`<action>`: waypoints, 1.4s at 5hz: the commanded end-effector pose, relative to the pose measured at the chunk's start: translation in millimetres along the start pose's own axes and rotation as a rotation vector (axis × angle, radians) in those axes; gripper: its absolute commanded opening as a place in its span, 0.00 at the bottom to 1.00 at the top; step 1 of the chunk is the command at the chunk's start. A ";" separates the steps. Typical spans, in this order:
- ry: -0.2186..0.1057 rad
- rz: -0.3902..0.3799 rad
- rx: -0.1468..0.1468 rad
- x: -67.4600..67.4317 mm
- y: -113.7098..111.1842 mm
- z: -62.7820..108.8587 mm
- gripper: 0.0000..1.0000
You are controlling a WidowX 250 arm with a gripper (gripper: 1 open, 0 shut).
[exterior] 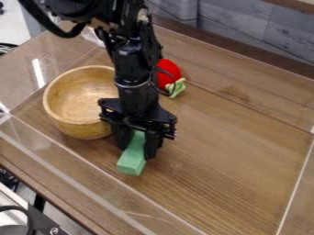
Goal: Remove the green stick from the brown bowl and put it on the table
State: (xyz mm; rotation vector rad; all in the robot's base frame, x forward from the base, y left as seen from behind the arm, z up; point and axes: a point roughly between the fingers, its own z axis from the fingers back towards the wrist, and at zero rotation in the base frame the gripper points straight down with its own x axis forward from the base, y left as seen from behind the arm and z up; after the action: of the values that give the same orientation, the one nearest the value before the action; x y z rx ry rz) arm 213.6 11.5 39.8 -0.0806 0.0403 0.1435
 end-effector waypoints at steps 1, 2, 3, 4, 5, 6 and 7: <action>-0.016 -0.017 -0.006 1.0 0.0 -1.7 0.00; -0.016 -0.029 -0.012 0.0 0.5 -5.9 0.00; -0.016 -0.038 -0.017 -1.1 0.1 -9.2 1.00; -0.016 -0.045 -0.025 -3.0 -1.7 -12.6 1.00; -0.020 -0.052 -0.031 -4.5 -3.3 -15.6 1.00; -0.030 -0.058 -0.040 -5.2 -5.6 -16.4 1.00; -0.040 -0.063 -0.048 -5.6 -7.9 -16.2 1.00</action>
State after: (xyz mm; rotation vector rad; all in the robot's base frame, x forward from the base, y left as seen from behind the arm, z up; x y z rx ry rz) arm 203.9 2.7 19.0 -0.1265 0.0242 0.1020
